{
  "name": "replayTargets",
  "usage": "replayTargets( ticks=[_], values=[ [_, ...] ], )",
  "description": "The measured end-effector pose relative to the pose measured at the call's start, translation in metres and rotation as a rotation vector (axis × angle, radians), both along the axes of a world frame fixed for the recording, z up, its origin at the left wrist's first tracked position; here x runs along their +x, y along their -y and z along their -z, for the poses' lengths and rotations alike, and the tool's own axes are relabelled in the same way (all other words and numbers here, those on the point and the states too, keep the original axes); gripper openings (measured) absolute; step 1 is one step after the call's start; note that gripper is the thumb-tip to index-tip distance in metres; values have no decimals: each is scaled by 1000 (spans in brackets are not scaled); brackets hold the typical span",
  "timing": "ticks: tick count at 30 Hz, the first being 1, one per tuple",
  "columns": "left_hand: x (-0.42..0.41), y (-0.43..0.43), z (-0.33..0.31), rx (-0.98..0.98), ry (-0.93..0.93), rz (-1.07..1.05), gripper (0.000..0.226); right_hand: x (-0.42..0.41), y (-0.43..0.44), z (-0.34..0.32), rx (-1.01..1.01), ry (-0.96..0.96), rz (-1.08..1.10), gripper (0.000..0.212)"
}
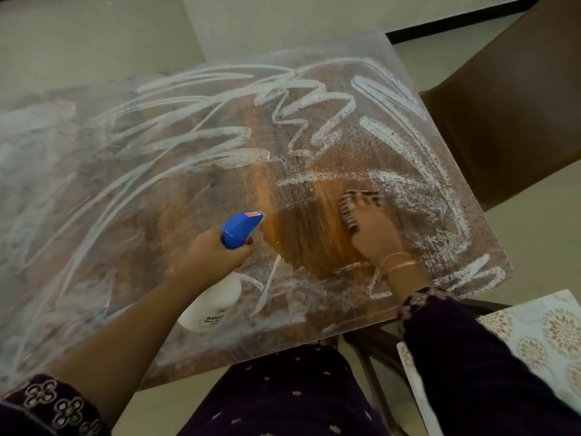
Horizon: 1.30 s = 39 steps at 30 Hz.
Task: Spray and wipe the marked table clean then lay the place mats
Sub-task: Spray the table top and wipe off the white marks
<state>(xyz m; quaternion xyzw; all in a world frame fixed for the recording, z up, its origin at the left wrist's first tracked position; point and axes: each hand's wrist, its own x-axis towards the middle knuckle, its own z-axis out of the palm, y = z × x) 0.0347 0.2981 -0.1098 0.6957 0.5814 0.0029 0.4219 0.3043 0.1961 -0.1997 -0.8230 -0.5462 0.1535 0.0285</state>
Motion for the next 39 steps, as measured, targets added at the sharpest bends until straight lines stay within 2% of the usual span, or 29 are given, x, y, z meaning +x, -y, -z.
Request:
replayTargets(
  ticks=[3,5,8,12,14,16,19,22,24,27,30,33,35,39],
  values=[
    [0,3,-1,-18,-6,15,25,23,4,0,-144,-13,143,71],
    [0,7,-1,-18,-10,22,26,2,4,5,-113,-6,140,73],
    [1,10,-3,-28,4,36,25,-66,9,7,-57,32,-31,75],
    [-3,13,-3,-15,-30,94,28,-159,15,8,-47,-72,-199,78],
    [-4,15,-3,-12,-53,126,29,-167,21,11,-33,-119,-248,69],
    [-6,17,-4,-17,-76,167,29,-142,29,14,-43,-75,-259,66],
    [-7,20,0,-45,-91,222,29,-75,48,16,-52,43,-39,70],
    [-8,26,3,-83,-97,287,26,-25,64,18,-77,-6,278,74],
    [-8,31,5,-97,-97,309,25,-31,63,16,-53,-23,334,74],
    [-9,35,5,-99,-82,317,22,-92,60,15,33,30,134,68],
    [-10,36,6,-80,-75,343,24,-158,70,16,77,-109,-153,63],
    [-11,34,8,-70,-75,384,26,-155,85,15,78,-107,-344,63],
    [-8,35,8,-70,-86,413,25,-117,94,16,67,-48,-261,64],
    [3,45,10,-50,-90,440,22,-25,114,19,-30,-14,156,74]
  ],
)
